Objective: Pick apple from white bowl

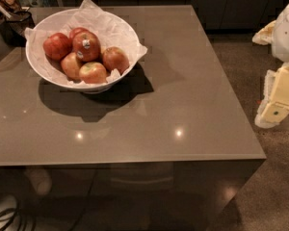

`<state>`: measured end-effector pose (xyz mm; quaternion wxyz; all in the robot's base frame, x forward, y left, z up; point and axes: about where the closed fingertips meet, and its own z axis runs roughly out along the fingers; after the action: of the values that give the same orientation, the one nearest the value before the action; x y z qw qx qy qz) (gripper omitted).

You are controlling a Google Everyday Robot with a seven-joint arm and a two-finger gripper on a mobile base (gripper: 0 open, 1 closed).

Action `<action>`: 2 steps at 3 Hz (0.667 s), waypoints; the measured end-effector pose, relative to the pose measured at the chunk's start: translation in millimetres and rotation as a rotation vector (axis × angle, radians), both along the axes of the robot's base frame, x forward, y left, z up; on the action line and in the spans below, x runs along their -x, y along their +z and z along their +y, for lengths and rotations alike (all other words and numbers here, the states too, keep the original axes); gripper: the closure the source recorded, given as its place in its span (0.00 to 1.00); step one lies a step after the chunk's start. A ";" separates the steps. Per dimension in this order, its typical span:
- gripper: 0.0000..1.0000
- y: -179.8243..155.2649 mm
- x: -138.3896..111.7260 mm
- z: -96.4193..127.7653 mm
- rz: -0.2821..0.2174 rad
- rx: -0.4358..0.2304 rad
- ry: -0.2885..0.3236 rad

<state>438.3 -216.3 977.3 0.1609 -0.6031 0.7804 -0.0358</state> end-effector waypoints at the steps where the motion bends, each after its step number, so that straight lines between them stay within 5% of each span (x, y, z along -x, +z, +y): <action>1: 0.00 0.0 0.0 0.0 0.000 0.000 0.000; 2: 0.00 4.7 -6.2 6.9 0.017 -0.027 -0.013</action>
Offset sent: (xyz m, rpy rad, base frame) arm 0.0128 0.0147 0.0063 0.0617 0.0688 -0.0316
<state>444.5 -209.5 982.0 0.1618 -0.5960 0.7863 -0.0212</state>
